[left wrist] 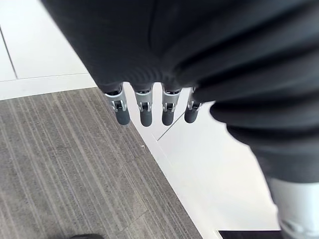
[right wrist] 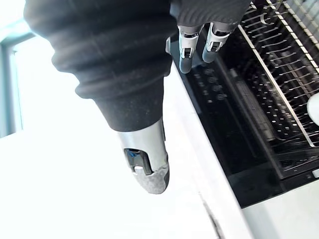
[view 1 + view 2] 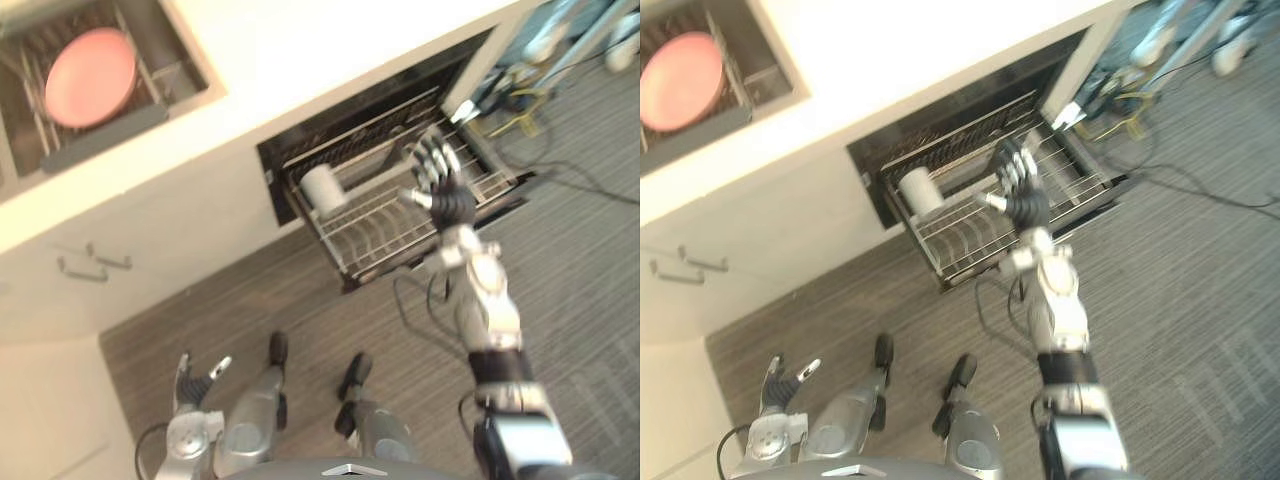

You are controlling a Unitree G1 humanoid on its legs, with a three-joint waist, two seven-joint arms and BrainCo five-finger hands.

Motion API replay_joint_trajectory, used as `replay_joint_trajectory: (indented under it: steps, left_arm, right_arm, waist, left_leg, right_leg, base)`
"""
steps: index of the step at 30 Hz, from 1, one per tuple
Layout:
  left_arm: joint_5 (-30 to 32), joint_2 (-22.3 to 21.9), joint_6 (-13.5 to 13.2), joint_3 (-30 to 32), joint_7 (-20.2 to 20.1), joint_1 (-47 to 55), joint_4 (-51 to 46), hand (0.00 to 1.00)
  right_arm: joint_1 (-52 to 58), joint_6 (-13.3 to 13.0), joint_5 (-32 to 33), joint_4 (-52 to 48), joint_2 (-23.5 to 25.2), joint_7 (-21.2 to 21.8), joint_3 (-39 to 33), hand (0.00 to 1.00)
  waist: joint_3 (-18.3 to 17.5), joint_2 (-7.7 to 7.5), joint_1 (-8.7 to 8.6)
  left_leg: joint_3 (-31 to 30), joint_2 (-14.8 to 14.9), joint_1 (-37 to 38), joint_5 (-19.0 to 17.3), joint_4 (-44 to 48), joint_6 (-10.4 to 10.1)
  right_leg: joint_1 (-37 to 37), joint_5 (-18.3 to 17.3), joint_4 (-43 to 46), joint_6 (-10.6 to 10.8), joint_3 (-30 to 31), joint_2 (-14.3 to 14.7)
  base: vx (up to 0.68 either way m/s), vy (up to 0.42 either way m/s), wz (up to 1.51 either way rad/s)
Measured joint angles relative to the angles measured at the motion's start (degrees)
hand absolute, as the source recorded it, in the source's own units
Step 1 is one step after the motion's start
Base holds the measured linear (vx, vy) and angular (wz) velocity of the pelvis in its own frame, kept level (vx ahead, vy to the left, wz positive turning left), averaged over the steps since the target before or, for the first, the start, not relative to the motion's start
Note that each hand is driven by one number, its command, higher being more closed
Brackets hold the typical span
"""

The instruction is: Walk over to the sink, pick up the cup, carry it to the dishwasher, place the cup inside the dishwasher, then close the dishwasher door

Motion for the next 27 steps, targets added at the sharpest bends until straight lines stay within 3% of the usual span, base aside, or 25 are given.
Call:
replay_joint_trajectory:
  steps: [2, 5, 11, 13, 14, 15, 16, 17, 18, 21, 24, 27]
  left_arm:
    - [-0.16, -0.97, -1.12, 3.25, 0.59, 2.48, 2.77, 0.0]
    - [-2.73, -3.1, -3.17, 7.43, 0.13, 6.52, 6.54, 0.0]
    - [-10.56, -6.39, -6.24, 14.49, -5.31, 8.14, 8.1, 0.0]
    - [-10.06, -7.04, -6.4, 16.23, -6.13, 8.11, 8.16, 0.0]
    - [-8.25, -7.22, -6.46, 16.99, -6.12, 7.93, 8.19, 0.0]
    - [-6.47, -7.24, -6.48, 17.06, -6.1, 7.8, 8.11, 0.0]
    - [-5.68, -7.22, -6.47, 17.03, -6.11, 7.84, 8.04, 0.0]
    - [-4.51, -7.07, -6.4, 17.02, -6.1, 8.32, 7.7, 0.0]
    - [-4.41, -6.58, -6.36, 16.89, -6.17, 8.48, 7.62, 0.0]
    - [-3.78, -6.52, -6.37, 15.47, -7.72, 7.91, 7.65, 0.0]
    - [-1.08, -6.45, -6.36, 14.27, -7.87, 7.77, 7.74, 0.0]
    - [1.14, -5.39, -6.34, 10.86, -7.89, 7.43, 8.12, 0.0]
  right_arm:
    - [5.56, -2.16, 0.54, -3.79, 3.3, 2.43, -0.39, 0.0]
    - [8.07, -3.8, 0.51, -6.51, 4.97, 6.15, -0.21, 0.0]
    - [7.97, -2.87, 1.65, -6.54, 5.61, 8.09, -1.96, 0.0]
    - [8.22, -2.16, 1.66, -6.68, 5.49, 7.5, -3.41, 0.0]
    - [8.35, -2.12, 2.2, -7.33, 4.48, 6.16, -4.92, 0.0]
    - [8.3, -2.13, 3.02, -8.34, 2.52, 5.38, -6.64, 0.0]
    - [8.25, -2.18, 3.68, -8.41, 1.61, 5.3, -7.42, 0.0]
    - [8.45, -2.17, 4.6, -8.42, 0.94, 4.34, -8.94, 0.0]
    - [8.85, -2.23, 5.1, -8.52, 1.67, 3.35, -9.48, 0.0]
    - [9.93, -2.29, 4.96, -8.55, 3.78, 2.98, -10.54, 0.0]
    - [11.11, -2.23, 4.91, -8.55, 4.22, 1.12, -10.8, 0.0]
    - [12.51, -2.25, 4.95, -8.56, 4.28, -0.59, -11.56, 0.0]
  waist:
    - [-2.06, -0.35, -1.15]
    - [-4.64, -0.53, -0.81]
    - [-7.28, -0.8, 0.95]
    - [-7.59, -0.97, 0.77]
    - [-7.98, -1.42, -0.14]
    - [-7.95, -0.77, -0.82]
    - [-7.91, -0.49, -0.9]
    - [-8.19, -0.27, -1.51]
    - [-8.75, -1.44, -1.99]
    - [-9.44, -2.26, -2.43]
    - [-9.24, -1.51, -2.7]
    - [-8.91, -0.48, -4.16]
  left_leg:
    - [0.52, 0.3, 2.07, -0.99, 0.0, -0.25]
    - [1.15, 0.64, 4.64, -1.85, 0.33, -0.36]
    - [-3.47, -0.02, 5.3, -1.22, 0.38, -0.57]
    - [6.13, 1.31, 5.06, -5.01, 2.68, 1.95]
    - [15.67, 3.28, 3.82, -7.93, 8.06, 5.08]
    - [23.35, 6.66, 2.55, -8.59, 15.49, 5.2]
    - [25.25, 6.85, 2.18, -9.06, 17.81, 3.74]
    - [24.72, 6.12, 3.75, -9.64, 16.34, 2.22]
    - [22.79, 3.45, 5.76, -7.48, 11.48, 2.33]
    - [19.6, -0.76, 9.52, -1.2, -0.2, 3.16]
    - [18.22, -1.37, 9.36, -1.36, -0.22, 3.42]
    - [16.53, -1.84, 9.0, -1.9, -0.22, 4.35]
  right_leg:
    - [1.91, -0.94, -0.02, 0.29, 0.41, 0.24]
    - [4.21, -1.58, -0.08, 0.28, 1.11, 0.56]
    - [8.44, -3.26, 0.01, 0.75, -5.2, 0.24]
    - [10.75, -3.6, 0.26, 0.98, -10.16, -0.64]
    - [12.39, -3.65, 0.34, 1.14, -13.25, -1.9]
    - [13.95, -5.04, 2.19, 2.9, -15.97, -2.52]
    - [14.58, -6.13, 3.68, 3.47, -16.72, -2.97]
    - [16.06, -7.38, 5.5, 3.84, -17.99, -3.91]
    - [17.09, -8.34, 6.07, 3.57, -17.85, -5.14]
    - [17.11, -8.93, 7.5, 3.09, -17.72, -6.43]
    - [16.34, -8.94, 11.33, 3.13, -18.06, -7.99]
    - [13.68, -9.01, 20.95, 2.92, -18.84, -11.68]
  base:
    - [0.12, -0.021, -0.14]
    - [0.12, -0.024, -0.09]
    - [0.07, -0.009, 0.53]
    - [-0.01, 0.041, 1.03]
    - [0.1, 0.102, 1.46]
    - [0.12, 0.11, 1.47]
    - [0.08, 0.18, 1.34]
    - [0.03, 0.197, 1.12]
    - [0.01, 0.2, 1.04]
    - [-0.07, 0.087, 0.66]
    - [-0.09, 0.035, 0.29]
    - [-0.03, 0.066, 0.31]
